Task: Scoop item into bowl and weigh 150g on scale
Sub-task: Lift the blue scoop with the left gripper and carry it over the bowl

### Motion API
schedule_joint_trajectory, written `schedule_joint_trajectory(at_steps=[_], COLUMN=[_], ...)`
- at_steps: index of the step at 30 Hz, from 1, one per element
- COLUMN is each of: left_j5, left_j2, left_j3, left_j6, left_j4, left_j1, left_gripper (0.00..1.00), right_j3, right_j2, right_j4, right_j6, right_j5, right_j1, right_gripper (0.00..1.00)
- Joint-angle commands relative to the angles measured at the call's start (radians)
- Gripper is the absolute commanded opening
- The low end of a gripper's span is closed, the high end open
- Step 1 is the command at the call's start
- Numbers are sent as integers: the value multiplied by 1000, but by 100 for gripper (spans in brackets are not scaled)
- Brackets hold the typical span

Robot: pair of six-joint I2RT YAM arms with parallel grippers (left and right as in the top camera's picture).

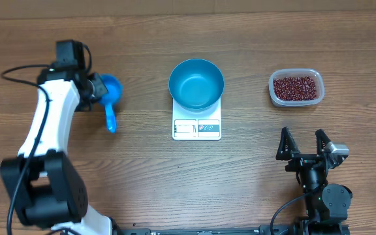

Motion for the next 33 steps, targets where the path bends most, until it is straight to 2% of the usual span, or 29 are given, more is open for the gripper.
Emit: schedule_joint_trajectory(at_steps=[1, 4, 12, 16, 25, 28, 33], left_j5=[-166, -158, -78, 36, 263, 257, 165], left_j2=[-103, -154, -209, -209, -209, -209, -209], left_j3=[83, 98, 98, 98, 98, 98, 98], left_j6=[-345, -439, -446, -451, -742, -756, -788], left_j4=[-61, -100, -196, -225, -340, -340, -333], left_j1=[-1, 0, -2, -2, -3, -27, -122], left_gripper=[4, 4, 4, 4, 4, 5, 5], right_j3=[-10, -10, -10, -10, -10, -10, -10], right_j2=[-10, -10, -10, -10, -10, -10, -10], right_j4=[2, 2, 2, 2, 3, 2, 2], right_j6=[-5, -5, -5, -5, -5, -5, -5], right_j5=[-1, -1, -1, -1, -1, -1, -1], right_j1=[-3, -3, -3, -3, -3, -3, -3], right_gripper=[100, 100, 100, 100, 100, 100, 100])
